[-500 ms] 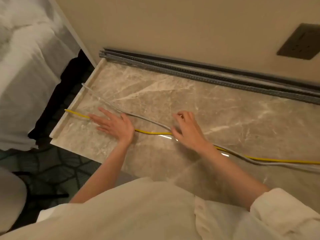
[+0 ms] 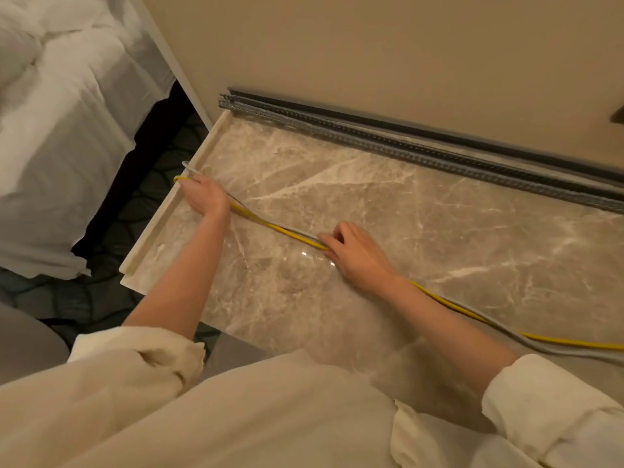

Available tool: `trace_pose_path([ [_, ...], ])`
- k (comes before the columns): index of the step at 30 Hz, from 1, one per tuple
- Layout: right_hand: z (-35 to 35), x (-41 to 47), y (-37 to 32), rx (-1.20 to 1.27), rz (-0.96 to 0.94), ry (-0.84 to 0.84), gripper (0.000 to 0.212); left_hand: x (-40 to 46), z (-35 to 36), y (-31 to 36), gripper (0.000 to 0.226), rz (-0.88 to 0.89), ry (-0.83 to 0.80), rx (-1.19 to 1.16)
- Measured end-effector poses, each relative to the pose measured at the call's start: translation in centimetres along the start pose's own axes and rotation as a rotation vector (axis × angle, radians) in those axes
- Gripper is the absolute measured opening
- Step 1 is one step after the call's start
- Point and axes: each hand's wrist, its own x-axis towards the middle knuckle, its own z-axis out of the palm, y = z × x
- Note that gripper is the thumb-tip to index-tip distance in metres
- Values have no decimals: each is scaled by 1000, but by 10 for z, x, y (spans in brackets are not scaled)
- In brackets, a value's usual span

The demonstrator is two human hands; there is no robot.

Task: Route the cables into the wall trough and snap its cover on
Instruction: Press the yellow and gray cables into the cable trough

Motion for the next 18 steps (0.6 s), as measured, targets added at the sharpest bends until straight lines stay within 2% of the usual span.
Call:
trace_pose_path([
  [1,1,5,5,-8,23,-14,30,6,5,4,24,-5,-18,-39],
  [3,-1,15,14,146,208,-15,22,14,16,11,21,-52,-51,-148],
  [5,-4,28,24,382,426,43,31,20,27,19,15,-87,-78,-238],
  [7,-7,40,34,423,490,91,38,26,39,26,13,-88,-124,-269],
  [10,-15,56,49,362,477,111,34,34,57,38,14,-67,-202,-286],
  [13,-17,70,67,208,375,84,24,40,75,51,19,-56,-268,-329],
  [18,-28,89,90,183,425,126,28,49,101,64,13,2,-412,-318],
])
